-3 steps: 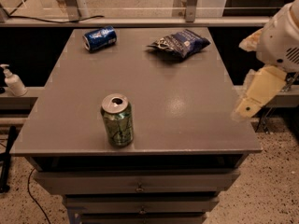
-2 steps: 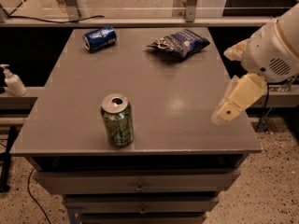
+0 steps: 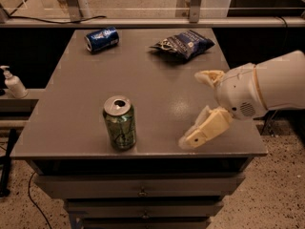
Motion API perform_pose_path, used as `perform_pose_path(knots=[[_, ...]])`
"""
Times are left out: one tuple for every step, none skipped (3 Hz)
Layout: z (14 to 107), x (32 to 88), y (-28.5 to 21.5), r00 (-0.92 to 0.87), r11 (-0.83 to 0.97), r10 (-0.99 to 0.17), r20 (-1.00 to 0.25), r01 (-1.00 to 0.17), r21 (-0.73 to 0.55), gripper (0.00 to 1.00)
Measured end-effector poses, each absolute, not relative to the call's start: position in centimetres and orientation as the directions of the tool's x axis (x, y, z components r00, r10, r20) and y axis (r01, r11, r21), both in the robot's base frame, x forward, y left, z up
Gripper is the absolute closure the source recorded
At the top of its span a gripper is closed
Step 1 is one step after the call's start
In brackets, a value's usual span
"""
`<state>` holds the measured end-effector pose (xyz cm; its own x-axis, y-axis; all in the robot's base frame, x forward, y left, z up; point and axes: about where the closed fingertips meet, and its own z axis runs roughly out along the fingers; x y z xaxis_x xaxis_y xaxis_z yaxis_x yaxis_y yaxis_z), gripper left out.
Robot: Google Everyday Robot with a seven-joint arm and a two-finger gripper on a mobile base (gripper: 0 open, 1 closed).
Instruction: Move green can near pepsi can
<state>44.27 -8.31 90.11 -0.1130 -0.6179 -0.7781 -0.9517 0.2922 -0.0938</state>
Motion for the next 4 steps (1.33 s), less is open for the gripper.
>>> perform_pose_path(knots=[[88.8,43.2,-4.7,-0.056,0.256,-0.503,-0.863,-0.963,-0.087,0.00],[88.4,42.6,-1.7,-0.040,0.245,-0.379,-0.924,-0.968,-0.059,0.00],[88.6,42.6,1.2,-0.034,0.229,-0.279,-0.960,-0.973,-0.032,0.00],[89.0,42.5,4.1,-0.037,0.198,-0.213,-0.976,-0.980,-0.006,0.00]])
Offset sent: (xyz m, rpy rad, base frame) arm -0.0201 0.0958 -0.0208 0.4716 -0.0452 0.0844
